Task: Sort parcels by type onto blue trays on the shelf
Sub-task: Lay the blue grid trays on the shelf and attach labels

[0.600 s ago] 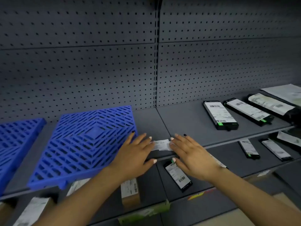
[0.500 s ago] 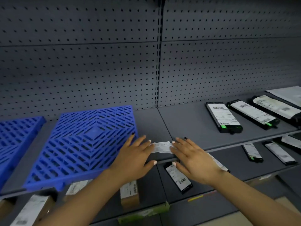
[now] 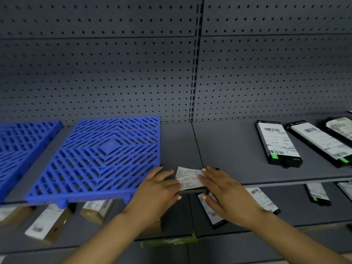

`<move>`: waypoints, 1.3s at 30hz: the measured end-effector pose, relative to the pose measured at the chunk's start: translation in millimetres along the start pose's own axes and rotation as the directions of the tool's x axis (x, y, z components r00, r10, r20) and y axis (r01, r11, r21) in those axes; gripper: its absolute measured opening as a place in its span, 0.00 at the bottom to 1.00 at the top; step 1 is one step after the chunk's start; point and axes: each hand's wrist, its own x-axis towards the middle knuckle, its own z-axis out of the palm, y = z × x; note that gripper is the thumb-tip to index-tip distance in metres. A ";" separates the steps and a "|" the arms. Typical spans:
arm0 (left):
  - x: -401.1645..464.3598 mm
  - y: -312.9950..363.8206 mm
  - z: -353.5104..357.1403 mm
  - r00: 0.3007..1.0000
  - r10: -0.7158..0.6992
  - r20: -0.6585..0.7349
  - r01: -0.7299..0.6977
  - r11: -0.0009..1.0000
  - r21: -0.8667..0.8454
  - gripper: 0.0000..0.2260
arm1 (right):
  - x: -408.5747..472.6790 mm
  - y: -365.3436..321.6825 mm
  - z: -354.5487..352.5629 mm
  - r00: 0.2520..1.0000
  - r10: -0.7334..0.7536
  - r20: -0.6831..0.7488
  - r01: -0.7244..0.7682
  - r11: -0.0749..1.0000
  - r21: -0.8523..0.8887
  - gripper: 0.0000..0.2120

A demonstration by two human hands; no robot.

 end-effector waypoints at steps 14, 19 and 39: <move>-16.8 31.3 -11.1 0.932 -0.135 -0.337 0.073 0.979 -0.191 0.05 | 8.7 13.5 -12.0 0.923 -0.220 -0.317 0.242 0.970 0.032 0.10; -34.5 39.8 -31.1 0.888 -0.167 -0.428 0.094 0.978 -0.186 0.05 | 13.7 4.5 -31.0 0.858 -0.294 -0.422 0.331 0.944 0.015 0.05; -257.6 -49.1 -139.6 0.793 -0.224 -0.566 0.360 0.923 0.139 0.05 | 138.8 -224.3 -44.5 0.662 -0.512 -0.548 0.652 0.754 0.083 0.06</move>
